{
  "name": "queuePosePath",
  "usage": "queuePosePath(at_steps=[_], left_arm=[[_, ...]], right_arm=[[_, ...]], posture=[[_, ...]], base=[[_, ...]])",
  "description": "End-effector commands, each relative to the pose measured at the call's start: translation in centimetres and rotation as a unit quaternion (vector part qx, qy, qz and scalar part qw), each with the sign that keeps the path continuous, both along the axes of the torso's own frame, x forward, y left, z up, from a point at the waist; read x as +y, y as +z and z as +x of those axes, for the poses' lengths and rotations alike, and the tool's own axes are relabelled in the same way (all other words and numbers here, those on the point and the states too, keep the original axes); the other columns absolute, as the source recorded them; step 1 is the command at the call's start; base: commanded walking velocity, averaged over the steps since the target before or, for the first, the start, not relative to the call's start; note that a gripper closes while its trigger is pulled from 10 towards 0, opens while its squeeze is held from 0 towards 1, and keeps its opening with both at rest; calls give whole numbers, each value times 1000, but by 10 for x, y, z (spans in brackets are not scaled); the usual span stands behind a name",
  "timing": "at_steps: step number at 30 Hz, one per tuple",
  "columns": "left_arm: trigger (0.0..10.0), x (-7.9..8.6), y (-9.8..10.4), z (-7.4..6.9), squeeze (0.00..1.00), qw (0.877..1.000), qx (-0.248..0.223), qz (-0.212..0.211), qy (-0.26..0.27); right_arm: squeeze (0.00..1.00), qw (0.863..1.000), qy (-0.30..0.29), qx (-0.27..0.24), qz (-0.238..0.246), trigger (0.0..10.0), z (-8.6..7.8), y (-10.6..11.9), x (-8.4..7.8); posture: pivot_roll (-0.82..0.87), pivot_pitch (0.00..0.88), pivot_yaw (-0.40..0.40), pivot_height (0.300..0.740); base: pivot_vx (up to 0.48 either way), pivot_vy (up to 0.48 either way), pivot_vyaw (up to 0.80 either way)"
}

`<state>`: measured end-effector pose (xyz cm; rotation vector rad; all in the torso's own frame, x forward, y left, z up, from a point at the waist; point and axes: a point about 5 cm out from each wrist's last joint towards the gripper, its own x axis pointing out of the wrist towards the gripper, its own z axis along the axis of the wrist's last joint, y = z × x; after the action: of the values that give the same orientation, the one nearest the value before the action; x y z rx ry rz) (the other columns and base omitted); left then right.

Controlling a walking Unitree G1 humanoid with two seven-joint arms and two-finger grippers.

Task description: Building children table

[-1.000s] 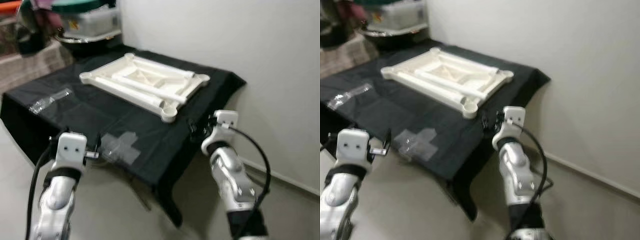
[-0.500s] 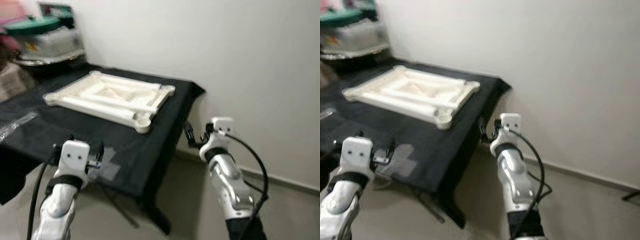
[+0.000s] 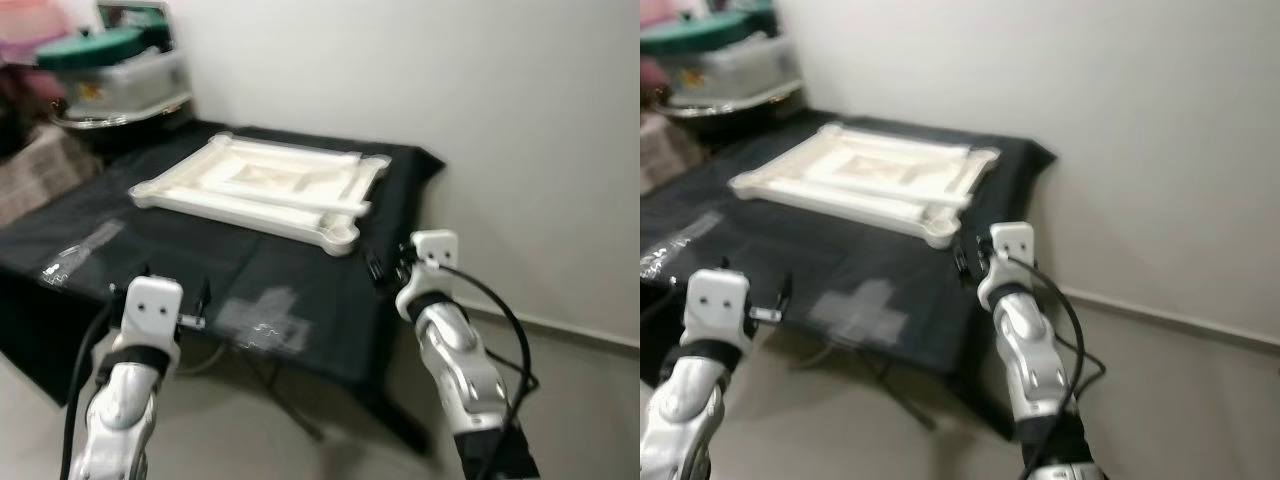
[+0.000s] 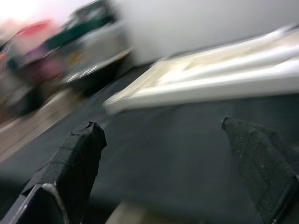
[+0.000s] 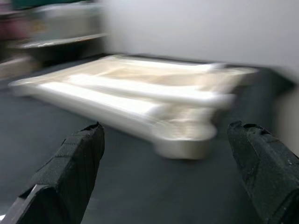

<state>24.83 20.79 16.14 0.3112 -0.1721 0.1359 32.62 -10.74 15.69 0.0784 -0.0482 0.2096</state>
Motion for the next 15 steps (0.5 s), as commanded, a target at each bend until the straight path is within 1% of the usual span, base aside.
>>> queuePosePath(at_steps=[1,2,4,5,15], left_arm=[[10000,-3,1,0,0,1000,-3,1,-3],[10000,-2,1,0,0,1000,-3,1,-3],[10000,-2,2,0,0,1000,-5,1,-1],[10000,-1,3,0,0,1000,-8,6,0],[10000,-3,1,0,0,1000,-5,7,-3]], right_arm=[[0,1000,0,-2,-13,10000,1,1,-3],[0,1000,0,-1,-24,10000,1,0,-4],[0,1000,-1,0,-5,10000,1,0,-4],[0,1000,-5,4,10,10000,2,0,-6],[0,1000,-22,1,4,10000,5,2,-12]], posture=[[1,0,-35,740],[2,0,-36,740],[2,0,-36,740],[3,0,-38,740],[3,0,-35,740]], base=[[0,480,0],[0,480,800],[0,375,800],[0,0,0],[0,0,0]])
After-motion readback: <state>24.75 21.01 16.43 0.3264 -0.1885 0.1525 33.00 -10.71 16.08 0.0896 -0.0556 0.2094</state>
